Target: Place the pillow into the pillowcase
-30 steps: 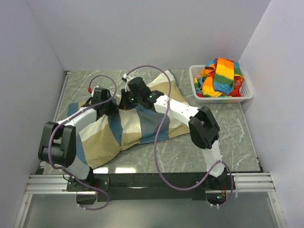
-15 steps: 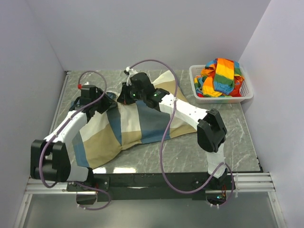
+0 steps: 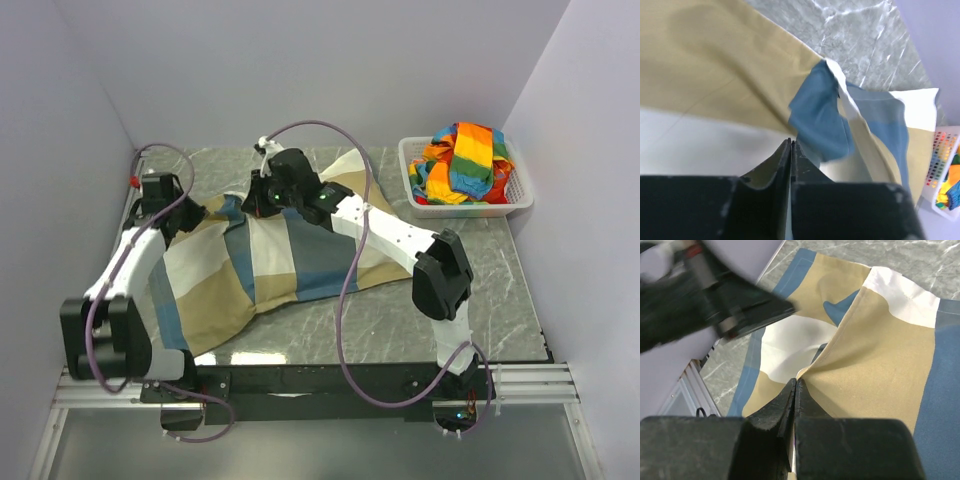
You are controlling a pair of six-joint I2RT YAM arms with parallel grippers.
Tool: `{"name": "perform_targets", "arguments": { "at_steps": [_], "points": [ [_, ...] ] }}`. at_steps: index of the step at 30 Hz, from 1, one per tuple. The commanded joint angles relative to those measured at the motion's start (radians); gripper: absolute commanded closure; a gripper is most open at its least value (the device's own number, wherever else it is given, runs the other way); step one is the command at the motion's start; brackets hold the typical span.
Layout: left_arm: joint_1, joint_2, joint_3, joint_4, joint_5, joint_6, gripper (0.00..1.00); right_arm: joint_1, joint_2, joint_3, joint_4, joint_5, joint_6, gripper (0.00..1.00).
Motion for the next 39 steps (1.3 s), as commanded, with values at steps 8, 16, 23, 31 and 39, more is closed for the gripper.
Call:
{"name": "perform_targets", "arguments": {
  "at_steps": [8,16,23,31,39],
  "points": [
    [-0.006,0.333,0.1,0.281,0.256,-0.04,0.94,0.075,0.023,0.095,-0.029,0.024,-0.035,1.0],
    [-0.023,0.426,0.168,0.337,0.344,-0.067,0.7,0.114,0.086,0.081,-0.044,0.046,-0.023,1.0],
    [0.003,0.475,0.22,0.269,0.413,-0.014,0.46,0.109,0.089,0.082,-0.033,0.049,-0.05,1.0],
    [0.019,0.419,0.188,0.223,0.385,0.008,0.46,0.094,0.086,0.117,-0.053,0.047,-0.058,1.0],
    [0.027,0.471,0.3,0.235,0.456,0.017,0.29,0.097,0.161,0.26,-0.185,-0.024,-0.096,1.0]
  ]
}}
